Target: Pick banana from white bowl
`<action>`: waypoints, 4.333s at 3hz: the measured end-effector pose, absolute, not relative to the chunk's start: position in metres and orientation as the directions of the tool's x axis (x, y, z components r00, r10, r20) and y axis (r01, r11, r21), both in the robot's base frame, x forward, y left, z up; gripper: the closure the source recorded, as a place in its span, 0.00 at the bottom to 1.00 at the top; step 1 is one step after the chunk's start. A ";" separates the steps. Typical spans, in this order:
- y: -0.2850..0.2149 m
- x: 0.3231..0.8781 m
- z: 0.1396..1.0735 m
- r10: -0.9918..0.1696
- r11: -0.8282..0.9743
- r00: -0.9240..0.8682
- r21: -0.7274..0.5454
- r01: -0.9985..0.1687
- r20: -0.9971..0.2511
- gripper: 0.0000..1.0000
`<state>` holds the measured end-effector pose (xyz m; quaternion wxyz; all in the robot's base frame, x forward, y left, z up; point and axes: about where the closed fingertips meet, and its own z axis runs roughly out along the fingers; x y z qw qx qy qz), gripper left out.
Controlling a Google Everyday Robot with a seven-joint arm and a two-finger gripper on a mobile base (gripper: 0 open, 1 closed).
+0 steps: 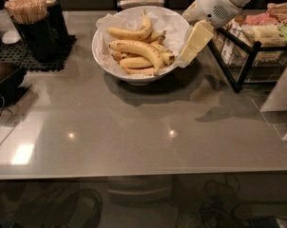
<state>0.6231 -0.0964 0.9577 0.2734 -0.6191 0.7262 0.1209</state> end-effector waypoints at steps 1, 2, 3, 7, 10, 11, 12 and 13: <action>-0.096 0.623 0.958 -0.833 0.204 -0.084 -0.163 -0.965 -0.547 0.18; -0.080 0.628 0.947 -0.822 0.179 -0.065 -0.148 -0.973 -0.566 0.33; -0.054 0.640 0.936 -0.826 0.122 -0.031 -0.124 -0.985 -0.563 0.23; 0.002 0.685 0.924 -0.836 0.062 0.002 -0.098 -0.993 -0.549 0.28; -0.019 0.682 0.899 -0.799 0.157 -0.119 -0.013 -0.988 -0.589 0.70; -0.019 0.676 0.914 -0.783 0.154 -0.094 -0.045 -0.987 -0.615 0.93; -0.021 0.667 0.931 -0.771 0.151 -0.060 -0.090 -0.984 -0.635 1.00; -0.028 0.655 0.950 -0.755 0.143 -0.024 -0.128 -0.981 -0.655 1.00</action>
Offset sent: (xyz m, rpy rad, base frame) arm 0.0085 0.0318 -0.0201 0.0520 0.0231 0.0650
